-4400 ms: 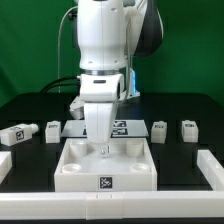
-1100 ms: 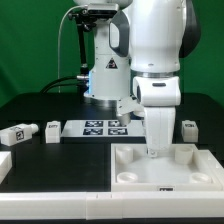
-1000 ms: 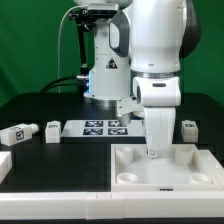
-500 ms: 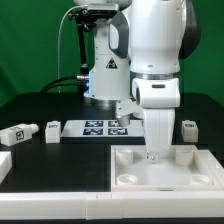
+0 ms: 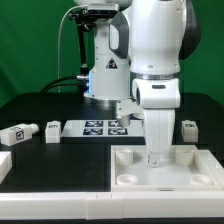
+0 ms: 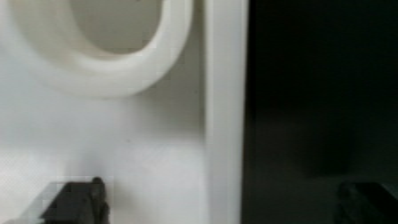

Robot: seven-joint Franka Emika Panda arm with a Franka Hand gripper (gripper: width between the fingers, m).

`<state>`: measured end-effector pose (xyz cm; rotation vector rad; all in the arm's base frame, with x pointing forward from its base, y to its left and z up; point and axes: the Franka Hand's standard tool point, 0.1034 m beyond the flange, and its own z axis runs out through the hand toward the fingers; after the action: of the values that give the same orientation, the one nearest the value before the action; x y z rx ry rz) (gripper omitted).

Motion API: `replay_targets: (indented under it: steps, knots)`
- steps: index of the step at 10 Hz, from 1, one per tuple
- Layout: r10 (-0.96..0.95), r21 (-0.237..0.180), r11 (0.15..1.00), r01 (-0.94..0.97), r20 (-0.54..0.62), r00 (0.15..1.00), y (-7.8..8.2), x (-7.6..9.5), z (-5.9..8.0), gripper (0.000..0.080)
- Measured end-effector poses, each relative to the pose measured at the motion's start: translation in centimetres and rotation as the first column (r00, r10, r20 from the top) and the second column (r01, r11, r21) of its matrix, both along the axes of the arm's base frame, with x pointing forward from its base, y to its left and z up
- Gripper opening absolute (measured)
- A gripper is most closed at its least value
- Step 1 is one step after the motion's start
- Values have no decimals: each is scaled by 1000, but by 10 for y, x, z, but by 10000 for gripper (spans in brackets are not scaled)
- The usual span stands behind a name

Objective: Assemble one leg

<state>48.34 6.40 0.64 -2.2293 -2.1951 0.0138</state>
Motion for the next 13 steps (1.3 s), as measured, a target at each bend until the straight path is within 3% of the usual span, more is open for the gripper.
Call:
replay_targets:
  steps: [5,11,13]
  knots:
    - [-2,0,1000,2,1,1000,-1,-1,1,649]
    - [-88,-12,996,88,49,995,-6,-25,51,649]
    - [-109,-9,994,110,51,993,-7,-26,51,649]
